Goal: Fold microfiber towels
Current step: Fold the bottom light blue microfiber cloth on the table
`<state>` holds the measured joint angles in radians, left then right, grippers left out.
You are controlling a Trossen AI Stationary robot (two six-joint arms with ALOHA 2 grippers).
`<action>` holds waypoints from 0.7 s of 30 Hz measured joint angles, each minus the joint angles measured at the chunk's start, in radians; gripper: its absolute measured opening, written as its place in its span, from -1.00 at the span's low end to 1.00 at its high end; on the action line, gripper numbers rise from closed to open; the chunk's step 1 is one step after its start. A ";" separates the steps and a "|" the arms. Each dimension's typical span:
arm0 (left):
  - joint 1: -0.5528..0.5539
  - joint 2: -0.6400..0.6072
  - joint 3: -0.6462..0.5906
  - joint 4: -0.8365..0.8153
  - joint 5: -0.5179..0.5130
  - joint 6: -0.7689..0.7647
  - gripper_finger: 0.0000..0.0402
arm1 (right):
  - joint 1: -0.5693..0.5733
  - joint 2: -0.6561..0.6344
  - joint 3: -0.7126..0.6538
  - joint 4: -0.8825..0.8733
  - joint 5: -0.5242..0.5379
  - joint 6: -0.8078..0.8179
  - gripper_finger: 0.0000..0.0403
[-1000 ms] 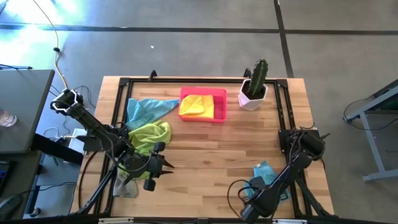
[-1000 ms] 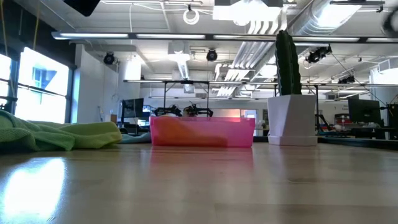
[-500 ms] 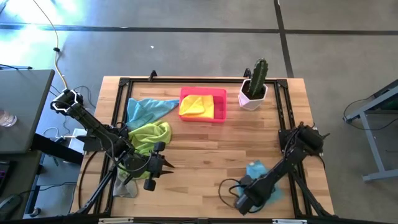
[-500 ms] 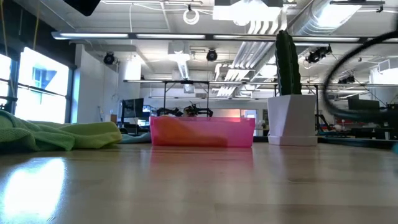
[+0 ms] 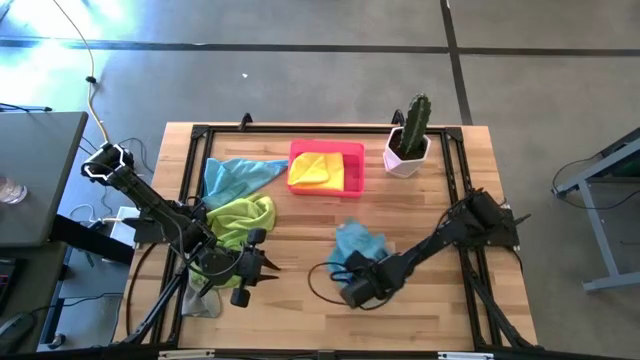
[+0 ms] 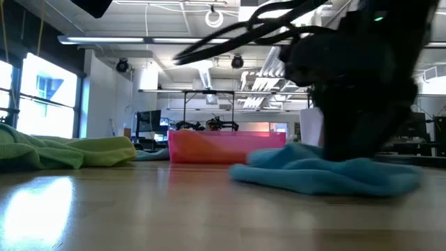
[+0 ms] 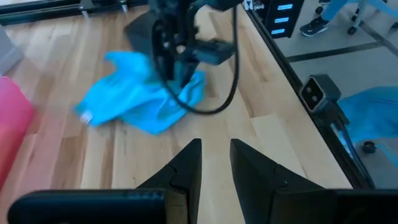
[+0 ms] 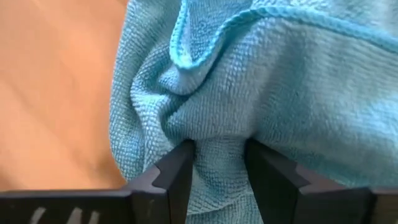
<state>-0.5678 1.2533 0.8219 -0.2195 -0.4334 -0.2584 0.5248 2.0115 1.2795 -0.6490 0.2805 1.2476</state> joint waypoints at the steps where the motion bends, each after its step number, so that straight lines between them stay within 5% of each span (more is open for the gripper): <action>1: 0.000 0.000 0.000 0.000 0.011 0.000 -0.62 | -0.007 0.003 0.015 0.014 0.030 -0.051 -0.31; 9: 0.000 0.000 -0.005 -0.021 0.030 0.053 -0.62 | -0.021 0.008 0.170 -0.034 0.048 -0.307 -0.31; 21: 0.043 0.020 -0.057 -0.006 0.004 0.090 -0.45 | -0.002 0.004 0.303 -0.276 0.065 -0.310 -0.31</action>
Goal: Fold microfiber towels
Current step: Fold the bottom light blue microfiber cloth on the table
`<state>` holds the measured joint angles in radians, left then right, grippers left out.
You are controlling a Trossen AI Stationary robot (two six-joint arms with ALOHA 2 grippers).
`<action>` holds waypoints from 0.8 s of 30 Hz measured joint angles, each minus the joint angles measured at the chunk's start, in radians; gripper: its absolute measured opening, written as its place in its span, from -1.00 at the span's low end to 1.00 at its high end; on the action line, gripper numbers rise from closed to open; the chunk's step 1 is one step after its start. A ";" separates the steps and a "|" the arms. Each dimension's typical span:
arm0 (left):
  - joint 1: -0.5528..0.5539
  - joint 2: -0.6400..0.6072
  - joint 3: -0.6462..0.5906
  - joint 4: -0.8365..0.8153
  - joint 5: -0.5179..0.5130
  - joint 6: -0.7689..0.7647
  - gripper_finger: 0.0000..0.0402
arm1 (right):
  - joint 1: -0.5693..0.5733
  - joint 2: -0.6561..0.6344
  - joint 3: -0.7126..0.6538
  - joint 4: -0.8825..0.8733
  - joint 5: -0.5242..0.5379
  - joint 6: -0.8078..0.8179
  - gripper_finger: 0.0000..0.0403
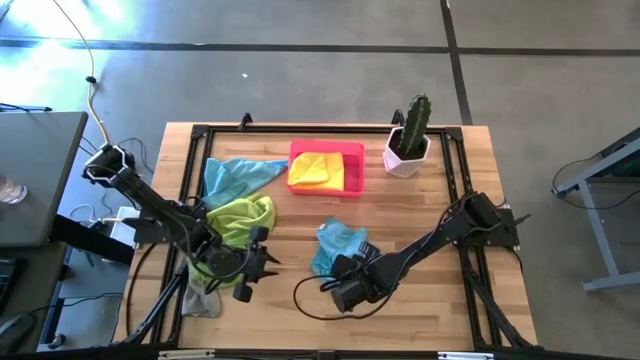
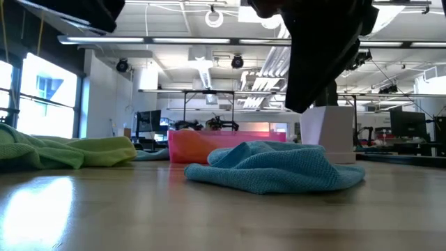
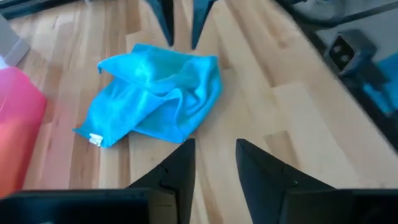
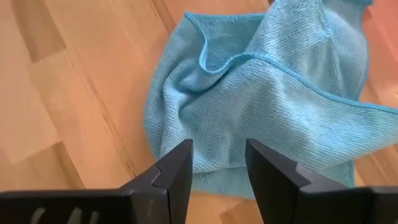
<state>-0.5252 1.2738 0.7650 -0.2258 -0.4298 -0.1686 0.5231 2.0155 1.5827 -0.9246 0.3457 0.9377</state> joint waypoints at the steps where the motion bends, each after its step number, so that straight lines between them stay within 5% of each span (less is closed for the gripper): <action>1: 0.008 0.009 -0.001 0.000 0.000 0.011 -0.42 | 0.000 0.000 0.002 -0.010 -0.012 0.003 -0.31; 9: 0.071 0.181 -0.001 0.194 0.000 0.141 -0.21 | 0.005 -0.001 0.006 -0.010 -0.110 0.039 -0.31; 24: 0.233 0.573 0.023 0.726 0.165 0.122 -0.21 | 0.097 -0.002 0.007 -0.044 -0.238 0.191 -0.31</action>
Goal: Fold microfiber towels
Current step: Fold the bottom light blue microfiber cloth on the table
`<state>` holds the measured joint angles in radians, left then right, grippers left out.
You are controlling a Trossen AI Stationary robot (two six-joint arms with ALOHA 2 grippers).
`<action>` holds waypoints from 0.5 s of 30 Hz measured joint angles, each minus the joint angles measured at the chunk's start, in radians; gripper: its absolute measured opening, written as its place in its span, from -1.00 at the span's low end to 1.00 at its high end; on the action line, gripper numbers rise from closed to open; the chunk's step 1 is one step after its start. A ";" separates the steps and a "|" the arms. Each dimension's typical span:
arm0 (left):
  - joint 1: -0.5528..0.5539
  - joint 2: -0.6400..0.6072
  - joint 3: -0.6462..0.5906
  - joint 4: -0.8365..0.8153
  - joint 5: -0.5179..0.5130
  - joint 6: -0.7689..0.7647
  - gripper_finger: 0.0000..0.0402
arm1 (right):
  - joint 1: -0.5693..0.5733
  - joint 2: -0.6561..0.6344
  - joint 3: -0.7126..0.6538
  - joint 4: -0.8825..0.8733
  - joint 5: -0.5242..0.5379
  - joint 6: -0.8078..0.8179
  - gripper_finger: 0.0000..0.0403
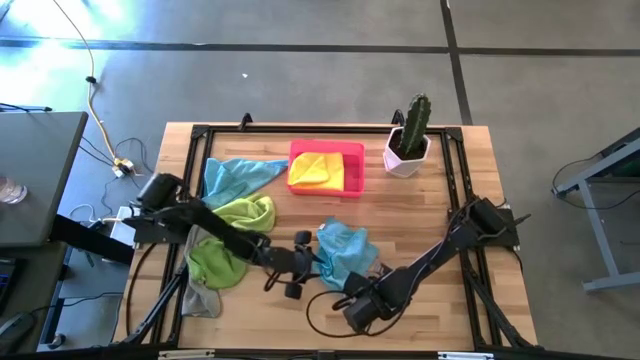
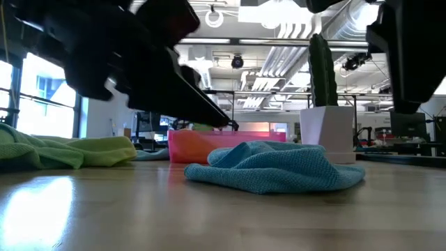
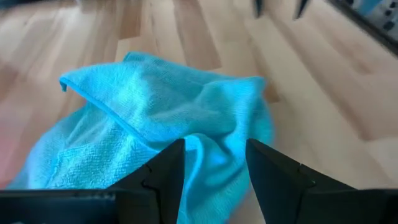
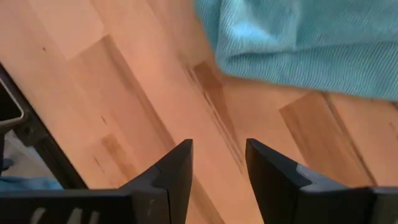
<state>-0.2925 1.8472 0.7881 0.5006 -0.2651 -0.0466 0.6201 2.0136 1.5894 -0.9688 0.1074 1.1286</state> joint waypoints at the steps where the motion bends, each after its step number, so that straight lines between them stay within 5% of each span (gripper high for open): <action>1: 0.009 0.020 0.006 0.016 0.002 -0.002 -0.21 | 0.004 0.000 0.000 0.000 0.000 0.007 -0.31; 15: 0.058 0.173 0.067 0.045 0.063 -0.133 -0.21 | 0.009 -0.001 0.001 0.000 0.000 0.018 -0.31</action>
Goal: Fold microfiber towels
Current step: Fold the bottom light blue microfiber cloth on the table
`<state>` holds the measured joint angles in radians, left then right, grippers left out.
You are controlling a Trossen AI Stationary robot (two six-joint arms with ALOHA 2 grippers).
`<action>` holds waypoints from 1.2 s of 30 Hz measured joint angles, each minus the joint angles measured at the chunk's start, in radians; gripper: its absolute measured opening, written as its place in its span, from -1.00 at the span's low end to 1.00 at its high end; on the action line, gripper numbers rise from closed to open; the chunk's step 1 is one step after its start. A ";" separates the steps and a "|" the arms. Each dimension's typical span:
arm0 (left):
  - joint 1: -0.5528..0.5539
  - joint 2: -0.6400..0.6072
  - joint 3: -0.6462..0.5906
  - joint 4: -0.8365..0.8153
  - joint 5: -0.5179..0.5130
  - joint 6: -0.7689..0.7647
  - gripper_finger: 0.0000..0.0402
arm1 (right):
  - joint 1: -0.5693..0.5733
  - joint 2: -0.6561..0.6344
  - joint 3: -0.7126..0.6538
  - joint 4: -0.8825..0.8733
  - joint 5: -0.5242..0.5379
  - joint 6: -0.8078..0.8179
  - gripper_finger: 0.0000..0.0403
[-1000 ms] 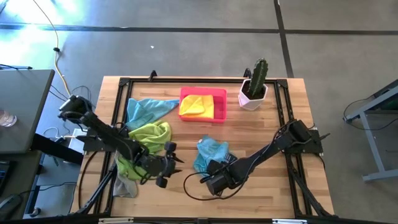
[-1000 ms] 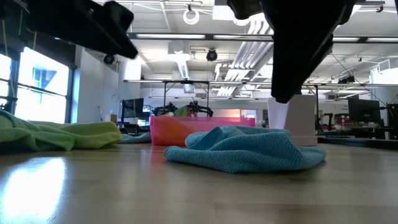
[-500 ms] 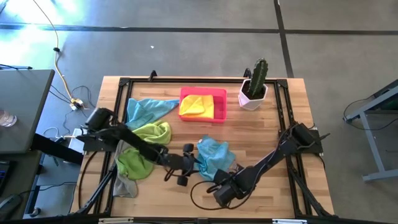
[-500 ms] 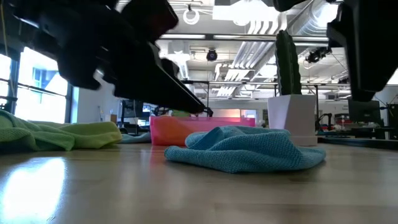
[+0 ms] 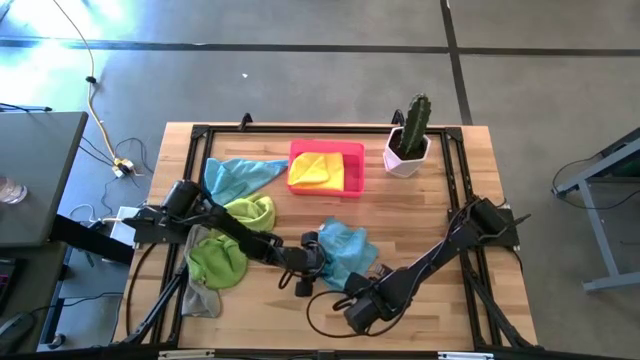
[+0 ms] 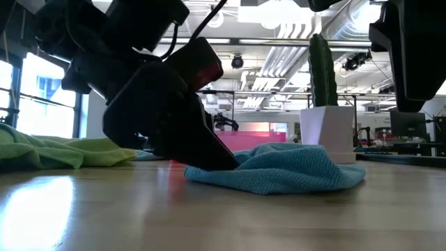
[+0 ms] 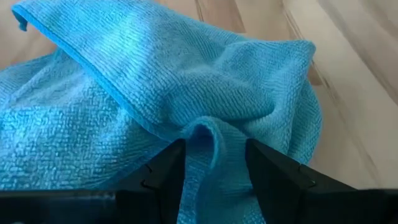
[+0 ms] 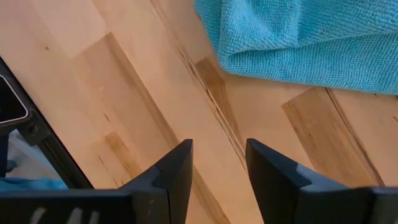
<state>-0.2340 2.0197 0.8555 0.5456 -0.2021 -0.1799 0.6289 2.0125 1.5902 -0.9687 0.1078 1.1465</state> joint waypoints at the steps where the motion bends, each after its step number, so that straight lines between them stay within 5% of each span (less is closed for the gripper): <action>1: 0.000 0.000 0.000 0.001 0.000 -0.001 -0.21 | 0.000 0.000 0.000 0.000 0.000 0.000 -0.31; 9: -0.002 -0.006 0.000 -0.002 0.019 -0.071 -0.29 | 0.000 0.000 0.000 0.000 0.022 -0.002 -0.31; 20: -0.011 -0.026 0.000 -0.003 0.087 -0.082 -0.97 | 0.000 0.000 0.000 0.013 0.147 -0.103 -0.31; 36: -0.091 -0.300 -0.002 -0.352 0.169 0.162 -0.99 | -0.088 0.000 0.000 0.274 0.385 -0.724 -0.31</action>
<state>-0.3247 1.7197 0.8538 0.1933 -0.0331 -0.0180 0.5404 2.0121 1.5898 -0.6947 0.4927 0.4225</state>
